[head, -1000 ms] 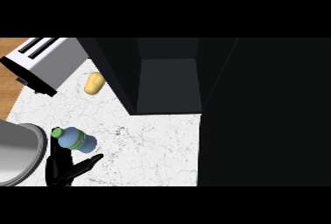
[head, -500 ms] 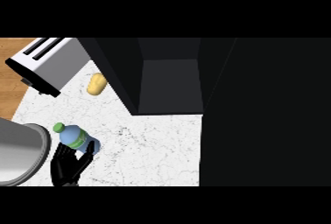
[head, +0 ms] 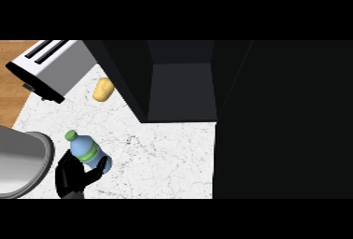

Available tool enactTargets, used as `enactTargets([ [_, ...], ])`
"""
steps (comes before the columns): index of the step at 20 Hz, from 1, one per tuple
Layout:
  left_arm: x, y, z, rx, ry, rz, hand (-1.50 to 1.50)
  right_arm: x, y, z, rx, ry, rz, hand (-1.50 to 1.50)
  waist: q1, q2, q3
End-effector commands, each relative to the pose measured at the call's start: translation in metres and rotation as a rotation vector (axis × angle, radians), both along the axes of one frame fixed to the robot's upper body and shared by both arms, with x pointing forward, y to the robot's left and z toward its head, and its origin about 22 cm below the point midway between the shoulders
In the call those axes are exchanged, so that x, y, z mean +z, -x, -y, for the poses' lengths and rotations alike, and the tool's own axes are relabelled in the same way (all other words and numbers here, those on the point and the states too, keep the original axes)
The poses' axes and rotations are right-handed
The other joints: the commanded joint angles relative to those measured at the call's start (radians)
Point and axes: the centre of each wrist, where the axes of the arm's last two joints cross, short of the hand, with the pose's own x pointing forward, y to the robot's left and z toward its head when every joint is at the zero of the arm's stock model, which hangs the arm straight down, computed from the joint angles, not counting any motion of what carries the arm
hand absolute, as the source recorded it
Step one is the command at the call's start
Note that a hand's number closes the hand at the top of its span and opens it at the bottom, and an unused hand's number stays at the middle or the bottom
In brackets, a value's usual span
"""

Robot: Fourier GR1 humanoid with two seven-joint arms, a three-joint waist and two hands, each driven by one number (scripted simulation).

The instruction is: Pick up the bottled water, place it into the cabinet and close the cabinet

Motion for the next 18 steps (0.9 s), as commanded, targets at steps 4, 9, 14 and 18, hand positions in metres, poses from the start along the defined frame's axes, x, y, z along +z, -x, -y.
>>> enactTargets([
  [4,-0.003,-0.013,0.055,-0.336,0.02,0.058,1.5,0.024,0.007,0.002,0.015,-0.014,0.022,-1.5,-0.009,0.003,-0.017],
  [9,0.007,-0.028,0.079,-0.419,0.045,0.068,1.5,0.01,0.005,-0.002,0.008,-0.023,0.021,-1.5,-0.006,-0.001,-0.017],
  [14,0.03,-0.054,0.092,-0.461,0.074,0.053,1.5,0.027,0.006,-0.002,-0.009,-0.046,0.024,-1.5,0.002,0.002,-0.017],
  [18,0.05,-0.054,0.125,-0.504,0.074,0.033,1.5,0.017,-0.001,-0.002,0.001,-0.052,0.02,-1.5,0.007,0.001,-0.016],
])
